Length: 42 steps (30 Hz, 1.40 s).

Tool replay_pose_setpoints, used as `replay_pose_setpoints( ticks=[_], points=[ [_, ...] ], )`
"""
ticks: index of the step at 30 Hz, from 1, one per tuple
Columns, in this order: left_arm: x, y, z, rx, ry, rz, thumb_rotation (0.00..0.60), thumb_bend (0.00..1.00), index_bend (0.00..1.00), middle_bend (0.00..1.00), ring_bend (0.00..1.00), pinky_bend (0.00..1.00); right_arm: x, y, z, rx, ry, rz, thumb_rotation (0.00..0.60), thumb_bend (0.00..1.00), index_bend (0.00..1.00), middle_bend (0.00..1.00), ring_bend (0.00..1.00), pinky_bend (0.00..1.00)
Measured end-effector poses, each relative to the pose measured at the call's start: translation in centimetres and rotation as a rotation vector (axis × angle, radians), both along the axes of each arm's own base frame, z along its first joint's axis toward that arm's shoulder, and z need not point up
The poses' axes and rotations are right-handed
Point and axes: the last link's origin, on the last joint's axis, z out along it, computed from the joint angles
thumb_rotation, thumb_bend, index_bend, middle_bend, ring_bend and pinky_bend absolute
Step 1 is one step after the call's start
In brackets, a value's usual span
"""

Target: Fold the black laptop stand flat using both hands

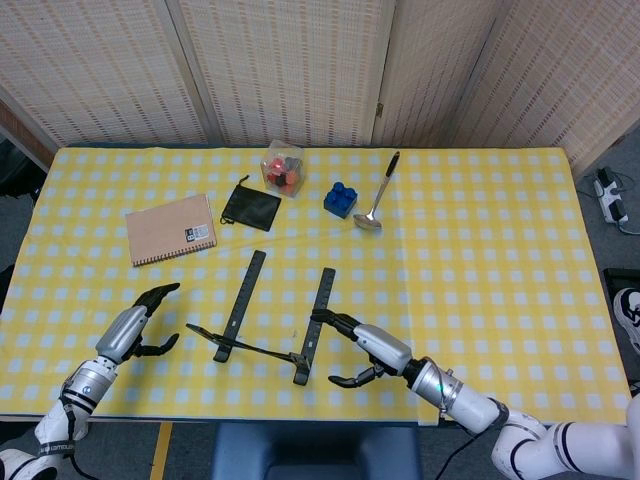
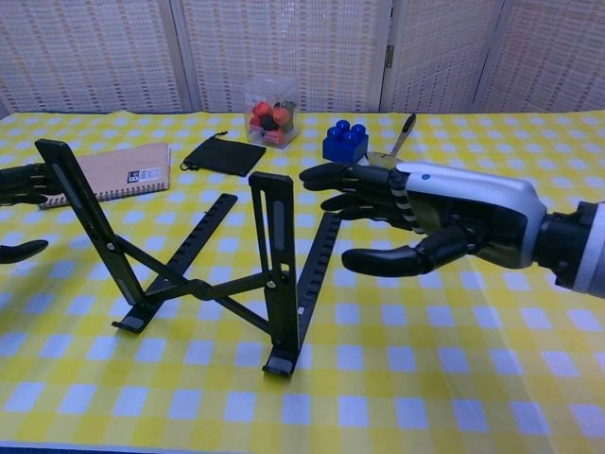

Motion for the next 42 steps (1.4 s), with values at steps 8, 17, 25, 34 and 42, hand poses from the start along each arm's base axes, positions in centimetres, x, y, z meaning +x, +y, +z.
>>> replay_pose_setpoints(
  ticks=[8,17,25,34,42],
  points=[
    [-0.4,0.6,1.4,0.054,0.042,0.005,0.600,0.43,0.08,0.11,0.00,0.00,3.9,-0.7,-2.3,-0.028,0.001,0.047,0.473,0.34,0.00,0.00,0.01,0.00],
    [-0.9,1.1,1.7,0.052,0.044,0.015,0.600,0.43,0.08,0.11,0.00,0.00,5.6,-2.9,-3.8,-0.121,-0.007,-0.026,0.570,0.34,0.00,0.00,0.01,0.00],
    [-1.0,1.3,1.9,0.056,0.049,0.003,0.600,0.43,0.09,0.11,0.00,0.00,5.0,-4.9,-3.4,-0.183,-0.010,-0.116,0.589,0.34,0.00,0.00,0.01,0.00],
    [0.0,1.9,2.4,0.056,0.071,-0.048,0.600,0.43,0.12,0.11,0.00,0.00,1.3,-6.2,0.6,-0.279,-0.079,-0.298,0.589,0.34,0.00,0.00,0.01,0.00],
    [2.0,3.9,2.5,0.053,0.177,-0.156,0.600,0.44,0.18,0.15,0.04,0.00,-0.9,-5.5,5.8,-0.450,-0.052,-0.230,0.591,0.34,0.00,0.07,0.11,0.01]
  ],
)
